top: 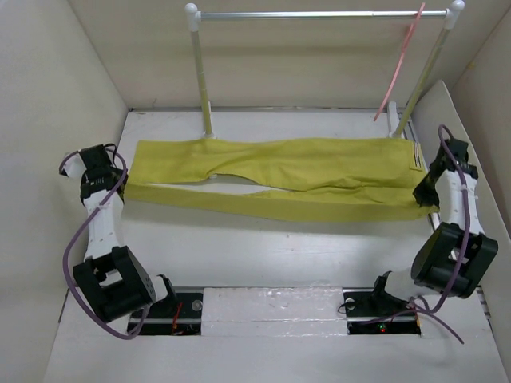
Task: Place the trousers on the hanger
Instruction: Fold the trousers at the center of the board.
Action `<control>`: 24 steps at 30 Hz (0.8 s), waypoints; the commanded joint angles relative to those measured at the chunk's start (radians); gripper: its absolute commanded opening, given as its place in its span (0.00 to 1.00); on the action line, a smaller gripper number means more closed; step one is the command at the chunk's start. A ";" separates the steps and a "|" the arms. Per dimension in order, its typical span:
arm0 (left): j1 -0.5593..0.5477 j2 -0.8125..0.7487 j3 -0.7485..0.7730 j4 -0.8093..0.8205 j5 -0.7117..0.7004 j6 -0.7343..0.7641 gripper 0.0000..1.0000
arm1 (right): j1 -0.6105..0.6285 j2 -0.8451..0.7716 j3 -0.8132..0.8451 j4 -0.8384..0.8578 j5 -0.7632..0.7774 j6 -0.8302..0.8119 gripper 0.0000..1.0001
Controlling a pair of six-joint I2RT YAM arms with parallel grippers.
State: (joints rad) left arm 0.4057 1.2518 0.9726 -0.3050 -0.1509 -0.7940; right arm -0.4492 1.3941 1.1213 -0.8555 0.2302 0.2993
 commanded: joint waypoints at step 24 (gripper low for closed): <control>-0.125 0.623 0.691 0.005 -0.136 0.252 0.77 | 0.051 0.564 0.645 0.364 -0.351 -0.065 0.79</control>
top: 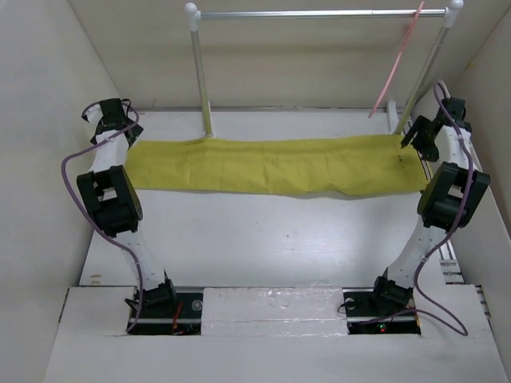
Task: Place the trousers on the hanger
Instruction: Fold the trousers at the center of the board.
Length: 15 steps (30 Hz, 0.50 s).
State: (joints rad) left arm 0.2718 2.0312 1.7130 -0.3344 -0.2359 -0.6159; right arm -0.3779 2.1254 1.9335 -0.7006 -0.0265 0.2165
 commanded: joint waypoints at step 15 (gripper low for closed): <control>0.083 -0.396 -0.722 0.178 0.275 -0.088 0.76 | -0.024 -0.642 -0.924 0.480 -0.173 0.090 0.24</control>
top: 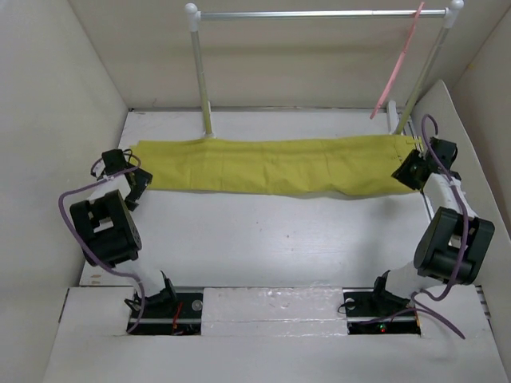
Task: Place the trousers on the hanger
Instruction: Fold the trousers at the center of the board.
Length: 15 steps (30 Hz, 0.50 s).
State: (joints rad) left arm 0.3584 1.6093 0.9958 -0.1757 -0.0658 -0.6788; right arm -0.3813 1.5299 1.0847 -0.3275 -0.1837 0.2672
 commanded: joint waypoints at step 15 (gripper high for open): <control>-0.013 0.290 0.157 0.036 0.106 -0.122 0.72 | -0.088 0.150 -0.306 0.504 -0.197 0.354 0.74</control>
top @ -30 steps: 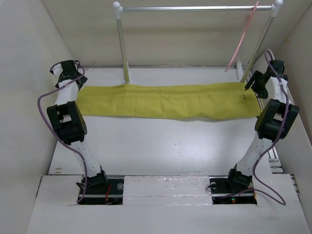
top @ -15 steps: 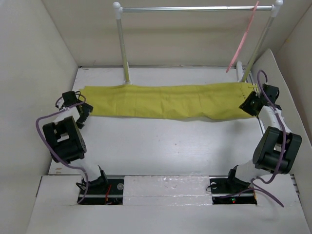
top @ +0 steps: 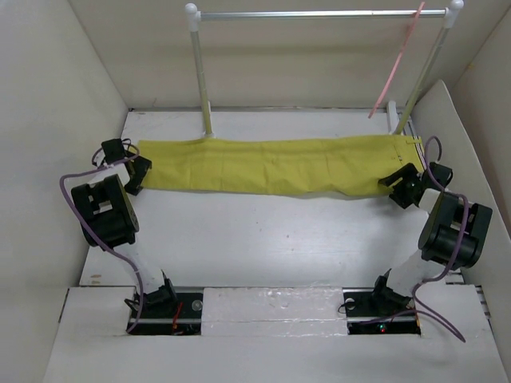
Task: Place the trousers on the hanger
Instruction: Fold the trousers at the center of the board.
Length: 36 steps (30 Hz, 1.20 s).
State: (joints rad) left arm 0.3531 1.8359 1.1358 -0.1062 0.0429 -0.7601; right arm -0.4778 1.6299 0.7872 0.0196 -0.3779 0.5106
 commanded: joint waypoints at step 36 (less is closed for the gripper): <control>0.044 -0.527 -0.192 -0.353 -0.444 0.073 0.72 | -0.088 -0.562 -0.203 -0.449 -0.013 -0.294 0.76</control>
State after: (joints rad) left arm 0.3943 1.4059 0.9226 -0.4355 -0.4362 -0.6708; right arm -0.5365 1.0187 0.5396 -0.3763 -0.3298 0.2821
